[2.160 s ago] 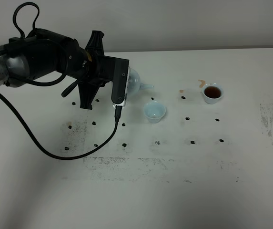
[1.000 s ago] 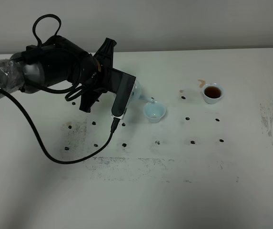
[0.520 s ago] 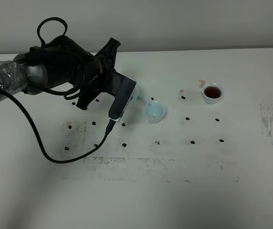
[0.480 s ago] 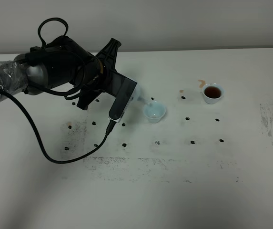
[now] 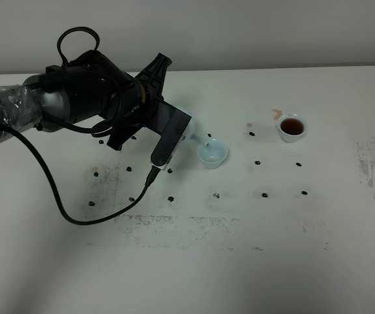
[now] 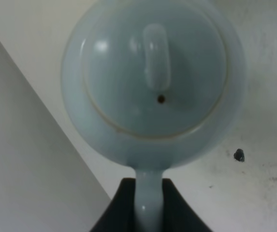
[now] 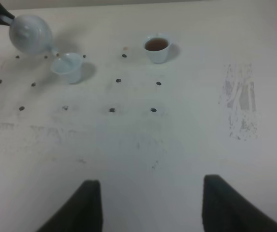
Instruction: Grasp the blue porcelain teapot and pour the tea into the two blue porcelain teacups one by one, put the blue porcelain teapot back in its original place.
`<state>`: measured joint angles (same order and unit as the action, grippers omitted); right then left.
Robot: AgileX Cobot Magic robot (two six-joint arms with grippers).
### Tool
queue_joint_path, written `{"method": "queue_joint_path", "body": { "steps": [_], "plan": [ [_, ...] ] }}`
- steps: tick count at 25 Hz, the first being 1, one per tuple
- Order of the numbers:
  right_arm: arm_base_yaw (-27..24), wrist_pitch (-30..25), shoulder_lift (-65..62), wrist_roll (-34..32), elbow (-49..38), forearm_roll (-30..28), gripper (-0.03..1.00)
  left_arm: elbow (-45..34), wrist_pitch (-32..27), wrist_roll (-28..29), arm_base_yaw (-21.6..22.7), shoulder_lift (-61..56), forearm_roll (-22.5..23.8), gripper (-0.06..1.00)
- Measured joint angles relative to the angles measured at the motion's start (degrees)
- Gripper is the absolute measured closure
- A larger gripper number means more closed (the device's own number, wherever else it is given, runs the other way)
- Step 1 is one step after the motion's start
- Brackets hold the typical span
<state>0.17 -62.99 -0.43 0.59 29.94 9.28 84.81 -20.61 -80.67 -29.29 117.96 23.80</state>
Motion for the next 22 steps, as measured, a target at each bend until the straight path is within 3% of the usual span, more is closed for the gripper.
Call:
{"method": "queue_joint_path", "body": {
  "steps": [13, 22],
  "plan": [
    [0.0, 0.0, 0.0, 0.0, 0.0, 0.0, 0.48, 0.1, -0.1, 0.3, -1.1, 0.0, 2.7, 0.86],
    [0.0, 0.0, 0.0, 0.0, 0.0, 0.0, 0.48, 3.3, -2.5, 4.6, -1.9, -0.1, 8.2, 0.86]
  ]
}}
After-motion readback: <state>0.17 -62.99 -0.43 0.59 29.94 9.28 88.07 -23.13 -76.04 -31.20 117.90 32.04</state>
